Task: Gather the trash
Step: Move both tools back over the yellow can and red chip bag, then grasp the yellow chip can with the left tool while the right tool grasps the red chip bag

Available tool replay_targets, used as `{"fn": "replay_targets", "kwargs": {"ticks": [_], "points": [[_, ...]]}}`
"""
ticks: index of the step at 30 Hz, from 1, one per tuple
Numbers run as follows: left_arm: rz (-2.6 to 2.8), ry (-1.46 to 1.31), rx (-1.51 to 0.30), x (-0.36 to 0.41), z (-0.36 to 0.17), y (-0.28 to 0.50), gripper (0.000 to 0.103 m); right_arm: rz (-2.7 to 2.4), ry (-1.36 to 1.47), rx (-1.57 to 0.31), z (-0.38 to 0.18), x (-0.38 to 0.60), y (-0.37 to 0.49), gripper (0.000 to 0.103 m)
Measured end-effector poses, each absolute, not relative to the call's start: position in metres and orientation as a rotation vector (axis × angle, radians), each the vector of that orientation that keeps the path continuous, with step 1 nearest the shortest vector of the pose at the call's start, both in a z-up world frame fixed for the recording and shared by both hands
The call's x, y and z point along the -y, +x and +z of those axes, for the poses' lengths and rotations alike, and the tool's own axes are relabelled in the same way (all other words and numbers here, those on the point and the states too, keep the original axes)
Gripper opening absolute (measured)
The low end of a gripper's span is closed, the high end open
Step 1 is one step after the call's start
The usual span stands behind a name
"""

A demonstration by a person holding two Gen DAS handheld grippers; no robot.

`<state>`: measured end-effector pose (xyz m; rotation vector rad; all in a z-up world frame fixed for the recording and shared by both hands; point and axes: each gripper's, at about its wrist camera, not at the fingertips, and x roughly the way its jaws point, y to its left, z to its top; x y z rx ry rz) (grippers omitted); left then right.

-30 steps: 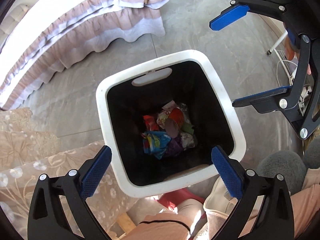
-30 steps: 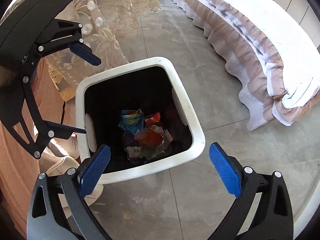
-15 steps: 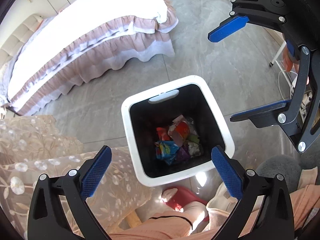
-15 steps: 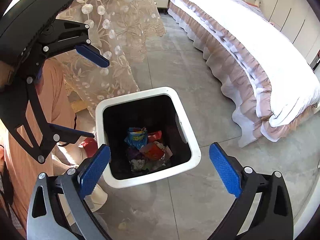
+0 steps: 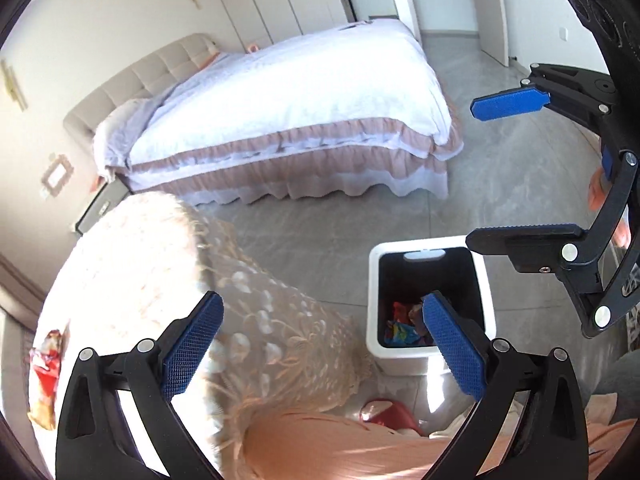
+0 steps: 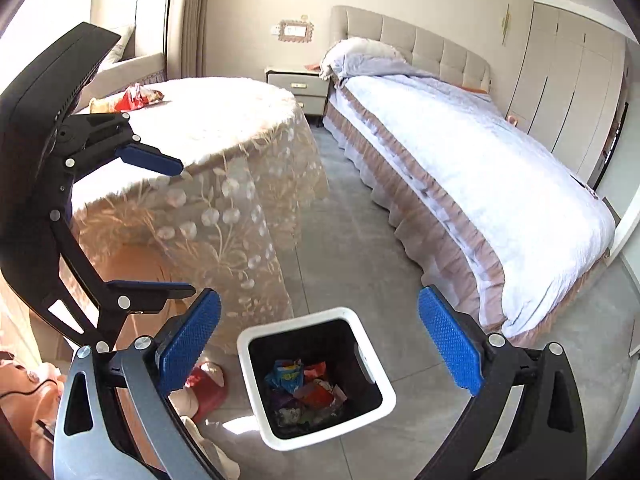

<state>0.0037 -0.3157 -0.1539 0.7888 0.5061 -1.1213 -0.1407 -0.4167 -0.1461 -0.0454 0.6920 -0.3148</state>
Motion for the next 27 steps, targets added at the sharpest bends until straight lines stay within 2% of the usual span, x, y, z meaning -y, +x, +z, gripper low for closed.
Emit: {"fn": "replay_targets", "kwargs": {"ticks": [6,11,17,27], "points": [[-0.952,0.662,-0.434,0.249,-0.104,0.056,0.098,-0.232,-0.023,-0.558,-0.094,0.384,-0.082,0.099],[-0.849,0.579,-0.421,0.200,-0.080,0.103,0.098,-0.103,0.018,-0.524,-0.066,0.362,-0.027,0.099],[-0.779,0.550,-0.374,0.154,-0.067,0.157,0.098,0.024,-0.062,-0.515,-0.049,0.313,0.047,0.099],[-0.672,0.485,-0.437,0.086,-0.072,0.256,0.098,0.195,-0.128,-0.524,-0.050,0.256,0.162,0.099]]}}
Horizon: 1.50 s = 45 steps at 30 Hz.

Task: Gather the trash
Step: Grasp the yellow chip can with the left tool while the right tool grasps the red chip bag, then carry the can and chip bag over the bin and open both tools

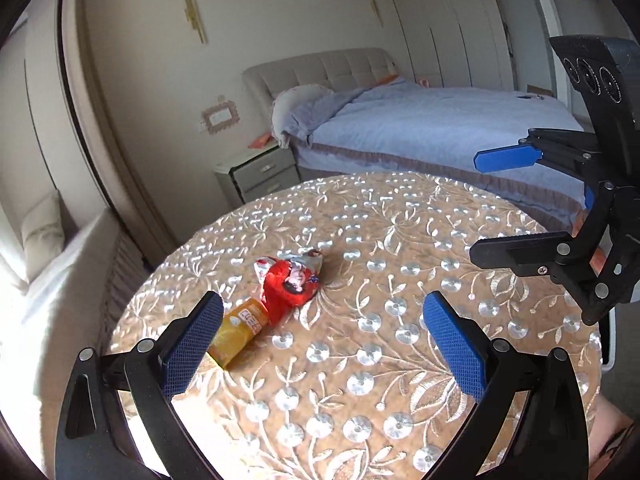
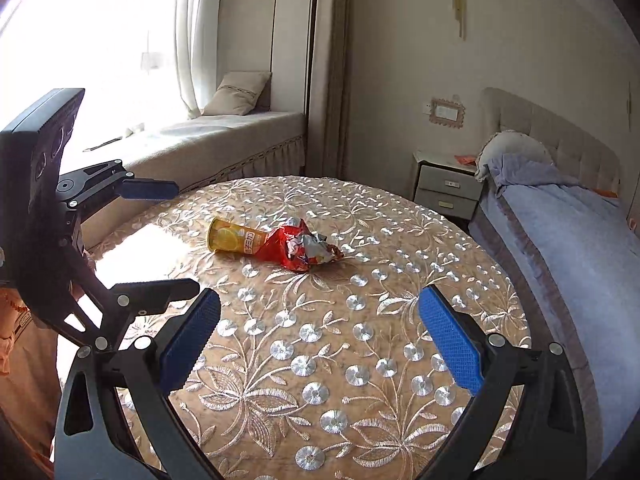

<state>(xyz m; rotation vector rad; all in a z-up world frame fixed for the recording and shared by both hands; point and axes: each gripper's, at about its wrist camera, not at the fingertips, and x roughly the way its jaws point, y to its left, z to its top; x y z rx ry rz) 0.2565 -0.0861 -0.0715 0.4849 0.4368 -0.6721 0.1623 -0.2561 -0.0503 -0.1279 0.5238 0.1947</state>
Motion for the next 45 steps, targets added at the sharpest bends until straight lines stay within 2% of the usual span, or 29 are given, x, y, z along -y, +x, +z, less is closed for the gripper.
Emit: {"fn": "replay_targets", "kwargs": {"ticks": [12,19,21,22,26,27,28,29,36,45], "points": [[-0.676,0.461,-0.590,0.048,-0.122,0.371,0.098,0.270,-0.187,-0.611,-0.086,0.218,0.271,0.099],[-0.732,0.531,-0.668,0.047,-0.154,0.416,0.098,0.333,-0.201,-0.724,-0.115,0.214,0.335,0.099],[-0.714,0.571,-0.690,0.052,-0.166,0.428,0.093,0.346,-0.193,-0.767,-0.124,0.215,0.350,0.099],[-0.725,0.575,-0.703,0.053,-0.170,0.432,0.081,0.349,-0.199,-0.793,-0.128,0.215,0.356,0.099],[-0.755,0.541,-0.734,0.054,-0.171,0.440,0.062,0.357,-0.192,-0.841,-0.138,0.214,0.373,0.099],[-0.742,0.554,-0.736,0.056,-0.172,0.439,0.060,0.369,-0.174,-0.841,-0.140,0.215,0.374,0.098],[-0.732,0.554,-0.731,0.056,-0.172,0.438,0.059,0.385,-0.161,-0.837,-0.139,0.216,0.373,0.085],[-0.714,0.546,-0.739,0.056,-0.173,0.437,0.057,0.383,-0.156,-0.832,-0.139,0.219,0.372,0.067],[-0.605,0.527,-0.711,0.059,-0.164,0.402,0.054,0.327,-0.111,-0.766,-0.127,0.227,0.340,0.064],[-0.525,0.443,-0.613,0.062,-0.117,0.309,0.054,0.257,-0.092,-0.660,-0.086,0.246,0.232,0.064]]}}
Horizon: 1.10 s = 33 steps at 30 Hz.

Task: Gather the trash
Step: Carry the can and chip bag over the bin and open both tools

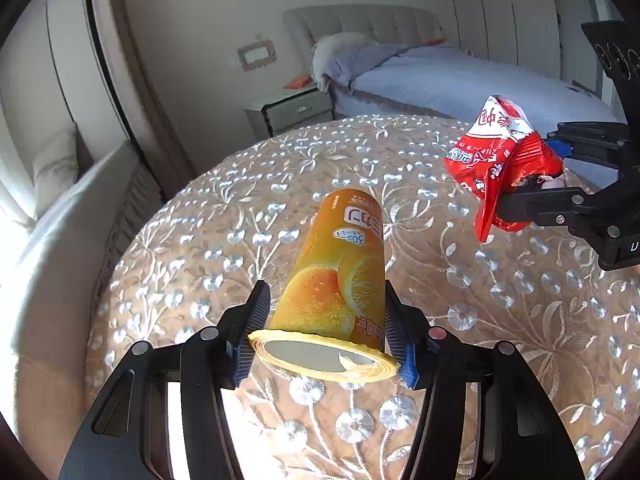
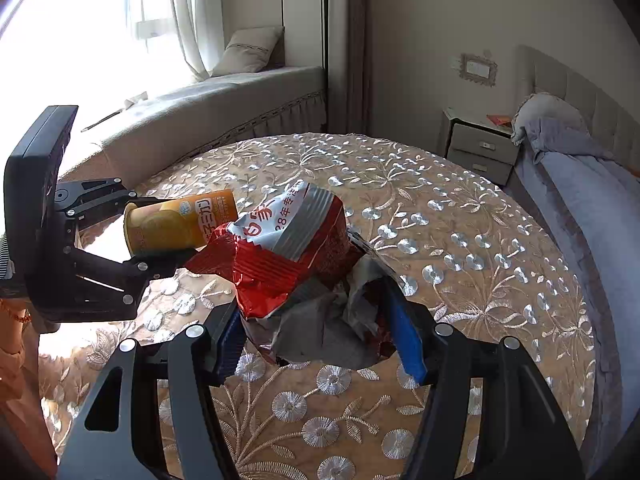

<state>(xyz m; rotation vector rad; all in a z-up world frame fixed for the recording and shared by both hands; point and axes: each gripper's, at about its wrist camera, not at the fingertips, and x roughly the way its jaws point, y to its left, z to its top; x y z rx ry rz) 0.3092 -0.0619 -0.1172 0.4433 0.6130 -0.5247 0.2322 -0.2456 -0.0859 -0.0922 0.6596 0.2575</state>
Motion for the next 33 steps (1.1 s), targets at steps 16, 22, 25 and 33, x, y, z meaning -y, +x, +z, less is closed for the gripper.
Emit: {"fn": "replay_targets", "kwargs": {"ticks": [16,22,25,33], "points": [[-0.583,0.304,-0.528,0.096,-0.074,0.137,0.055,0.093,-0.062,-0.552,-0.062,0.288,0.058,0.064],[-0.651,0.346,-0.505,0.138,-0.074,0.089,0.055,0.002,-0.064,-0.530,-0.068,0.306,0.001,0.064],[-0.703,0.378,-0.496,0.165,-0.079,0.067,0.055,-0.043,-0.052,-0.542,-0.073,0.320,-0.022,0.064],[-0.854,0.484,-0.502,0.231,-0.112,0.023,0.055,-0.185,0.008,-0.577,-0.092,0.363,-0.081,0.065]]}}
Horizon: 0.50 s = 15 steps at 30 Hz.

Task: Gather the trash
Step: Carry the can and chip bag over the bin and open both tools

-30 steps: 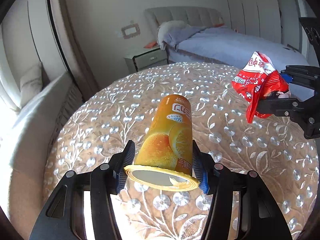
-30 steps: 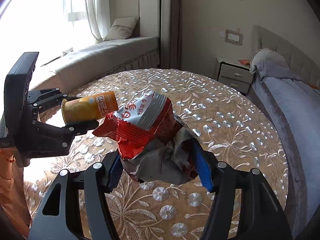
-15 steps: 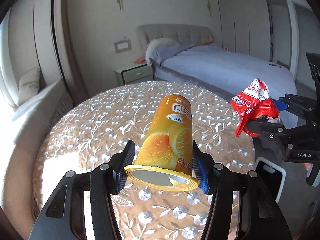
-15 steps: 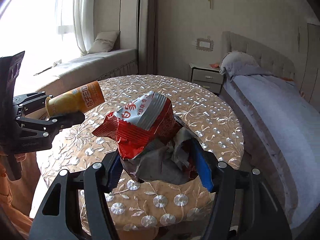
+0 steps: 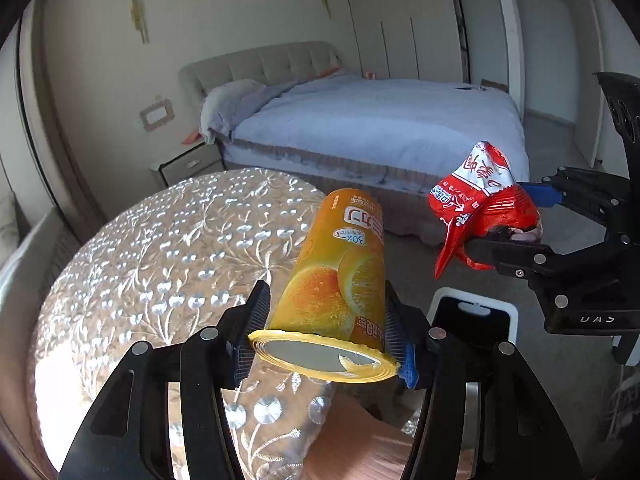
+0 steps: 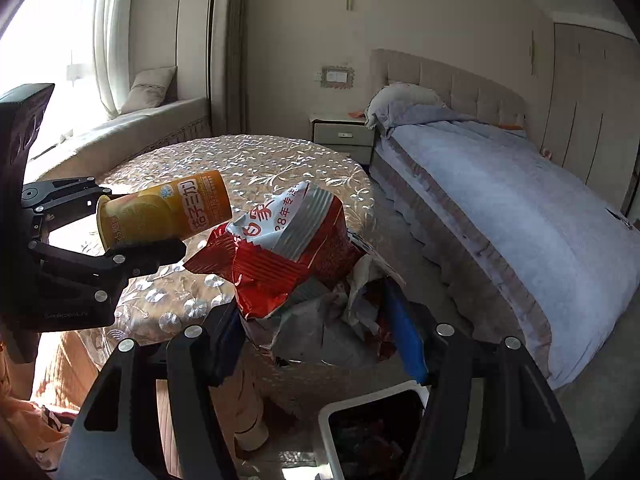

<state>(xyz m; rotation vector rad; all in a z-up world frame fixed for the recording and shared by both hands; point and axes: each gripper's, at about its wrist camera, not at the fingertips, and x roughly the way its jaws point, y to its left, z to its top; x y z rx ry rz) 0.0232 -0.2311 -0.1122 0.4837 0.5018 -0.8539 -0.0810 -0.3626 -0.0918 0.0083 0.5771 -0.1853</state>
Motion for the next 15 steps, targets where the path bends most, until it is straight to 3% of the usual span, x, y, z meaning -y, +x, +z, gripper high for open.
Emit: {"fn": "replay_targets", "kwargs": {"ticks": [15], "points": [[-1.084,0.694,-0.617,0.355,-0.208,-0.015,0.055,-0.373,0.134,-0.769,-0.174,0.444,-0.145,0.065]]}}
